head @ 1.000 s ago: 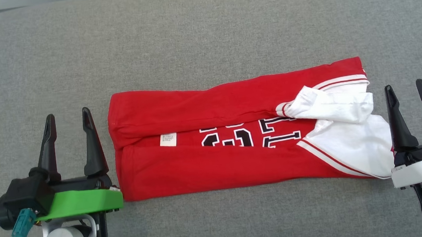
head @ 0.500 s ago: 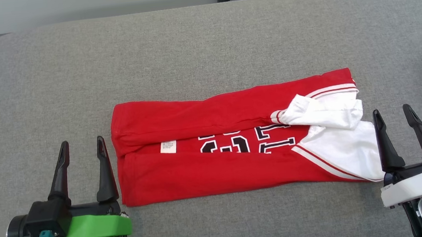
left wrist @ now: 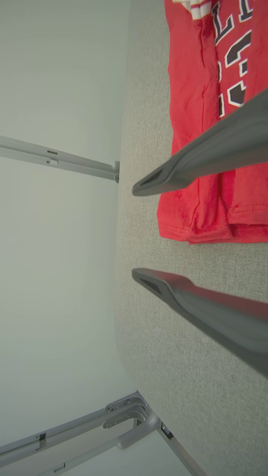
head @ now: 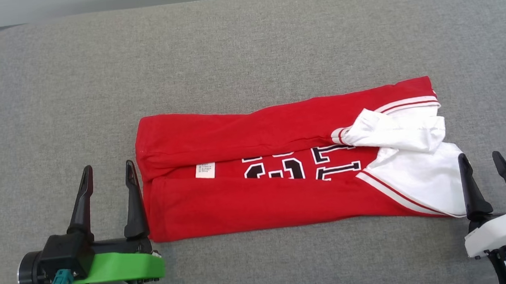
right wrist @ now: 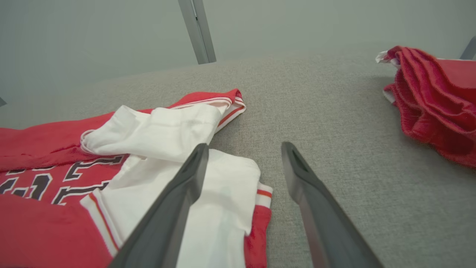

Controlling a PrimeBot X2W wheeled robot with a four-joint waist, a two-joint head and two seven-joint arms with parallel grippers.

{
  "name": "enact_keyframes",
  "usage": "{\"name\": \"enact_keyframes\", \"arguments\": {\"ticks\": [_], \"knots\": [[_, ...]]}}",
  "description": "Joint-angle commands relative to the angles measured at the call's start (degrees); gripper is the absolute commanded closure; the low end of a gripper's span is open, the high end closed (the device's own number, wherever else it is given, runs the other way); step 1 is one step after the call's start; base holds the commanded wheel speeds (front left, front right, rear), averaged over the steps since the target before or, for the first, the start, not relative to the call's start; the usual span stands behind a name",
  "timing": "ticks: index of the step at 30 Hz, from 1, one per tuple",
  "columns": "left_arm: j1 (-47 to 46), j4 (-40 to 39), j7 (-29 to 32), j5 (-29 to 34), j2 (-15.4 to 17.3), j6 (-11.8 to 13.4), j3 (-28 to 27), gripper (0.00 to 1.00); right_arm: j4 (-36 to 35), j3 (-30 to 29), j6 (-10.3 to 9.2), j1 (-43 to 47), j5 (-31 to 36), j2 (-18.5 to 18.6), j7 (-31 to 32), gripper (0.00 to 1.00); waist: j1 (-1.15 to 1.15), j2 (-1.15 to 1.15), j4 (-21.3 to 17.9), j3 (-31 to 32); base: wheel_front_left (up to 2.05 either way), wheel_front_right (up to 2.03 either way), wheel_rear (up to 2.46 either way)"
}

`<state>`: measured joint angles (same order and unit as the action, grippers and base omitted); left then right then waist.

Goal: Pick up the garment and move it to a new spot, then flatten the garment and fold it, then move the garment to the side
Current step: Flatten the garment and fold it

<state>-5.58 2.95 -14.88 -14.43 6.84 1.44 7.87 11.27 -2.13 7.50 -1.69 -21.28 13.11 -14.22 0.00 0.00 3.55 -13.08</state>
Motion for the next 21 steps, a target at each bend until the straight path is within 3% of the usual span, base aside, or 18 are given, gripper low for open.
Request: {"name": "enact_keyframes", "arguments": {"ticks": [1, 12, 21], "knots": [[-1.0, 0.3, -0.2, 0.4, -0.1, -0.4, -0.1, 0.00, 1.0, 0.3, -0.03, -0.9, -0.6, 0.3, 0.0, 0.00, 0.00, 0.00, 0.4, -0.7, 0.00, 0.00, 0.00], [-3.3, 1.4, -0.2, 1.9, -1.6, -2.0, 0.1, 0.00, 8.9, 8.9, -0.03, -10.3, -5.4, 2.6, 1.9, 0.00, 0.00, 0.00, 2.0, -3.8, 0.00, 0.00, 0.00], [-4.7, 2.5, -0.2, 2.3, -2.8, -3.0, 0.3, 0.00, 15.2, 17.1, 0.00, -14.3, -10.2, 4.2, 13.0, 0.00, 0.00, 0.00, 4.2, -5.4, 0.00, 0.00, 0.00]]}}
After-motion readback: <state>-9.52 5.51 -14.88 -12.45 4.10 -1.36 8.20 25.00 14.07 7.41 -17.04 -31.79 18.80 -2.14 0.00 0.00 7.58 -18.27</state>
